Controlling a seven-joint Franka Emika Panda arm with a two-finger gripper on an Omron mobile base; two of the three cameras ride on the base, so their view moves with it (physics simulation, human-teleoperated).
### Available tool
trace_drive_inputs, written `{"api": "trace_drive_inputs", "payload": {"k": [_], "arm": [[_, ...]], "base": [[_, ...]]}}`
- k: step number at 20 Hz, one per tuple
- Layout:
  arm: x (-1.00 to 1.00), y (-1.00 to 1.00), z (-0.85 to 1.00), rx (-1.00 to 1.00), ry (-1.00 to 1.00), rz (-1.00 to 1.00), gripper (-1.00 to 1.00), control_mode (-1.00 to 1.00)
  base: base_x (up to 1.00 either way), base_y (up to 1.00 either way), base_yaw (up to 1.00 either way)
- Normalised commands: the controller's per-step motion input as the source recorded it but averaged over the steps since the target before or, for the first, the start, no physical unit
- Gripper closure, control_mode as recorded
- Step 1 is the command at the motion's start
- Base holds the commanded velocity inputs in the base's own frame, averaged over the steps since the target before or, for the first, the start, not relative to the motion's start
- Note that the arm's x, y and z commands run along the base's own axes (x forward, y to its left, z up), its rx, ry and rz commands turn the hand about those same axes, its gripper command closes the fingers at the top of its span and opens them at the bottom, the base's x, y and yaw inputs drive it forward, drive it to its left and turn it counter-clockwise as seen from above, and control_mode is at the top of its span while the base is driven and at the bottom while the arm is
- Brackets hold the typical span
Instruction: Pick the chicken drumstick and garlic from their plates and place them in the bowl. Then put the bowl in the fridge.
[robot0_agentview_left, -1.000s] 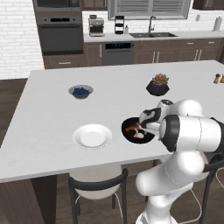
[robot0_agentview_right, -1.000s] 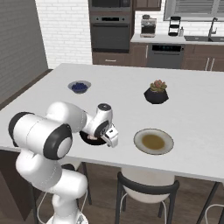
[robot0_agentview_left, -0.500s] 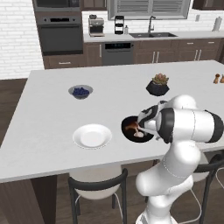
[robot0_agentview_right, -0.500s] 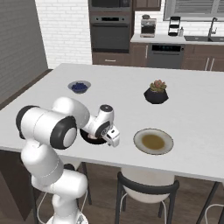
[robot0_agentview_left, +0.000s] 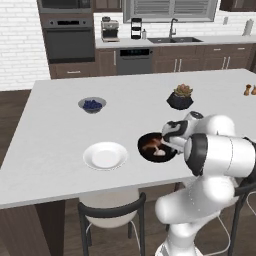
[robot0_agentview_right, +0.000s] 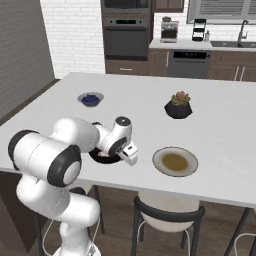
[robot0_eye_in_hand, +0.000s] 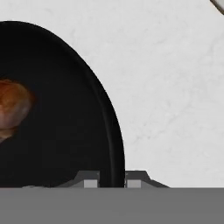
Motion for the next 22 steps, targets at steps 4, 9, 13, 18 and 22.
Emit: {"api": "trace_drive_inputs", "payload": {"k": [4, 9, 13, 18, 22], "arm": [[-0.35, 0.0, 0.82, 0.09, -0.07, 0.0, 1.0, -1.0], [-0.77, 0.0, 1.0, 0.14, -0.05, 0.0, 1.0, -1.0], [-0.99, 0.1, 1.0, 0.04, -0.01, 0.0, 1.0, -1.0], [-0.99, 0.4, 0.67, -0.01, 0.0, -0.1, 1.0, -1.0], [-1.0, 0.51, 0.34, 0.0, 0.0, -0.3, 1.0, -1.0]], "base": [[0.0, 0.0, 0.0], [0.0, 0.0, 0.0], [0.0, 0.0, 0.0], [0.0, 0.0, 0.0], [0.0, 0.0, 0.0]]}}
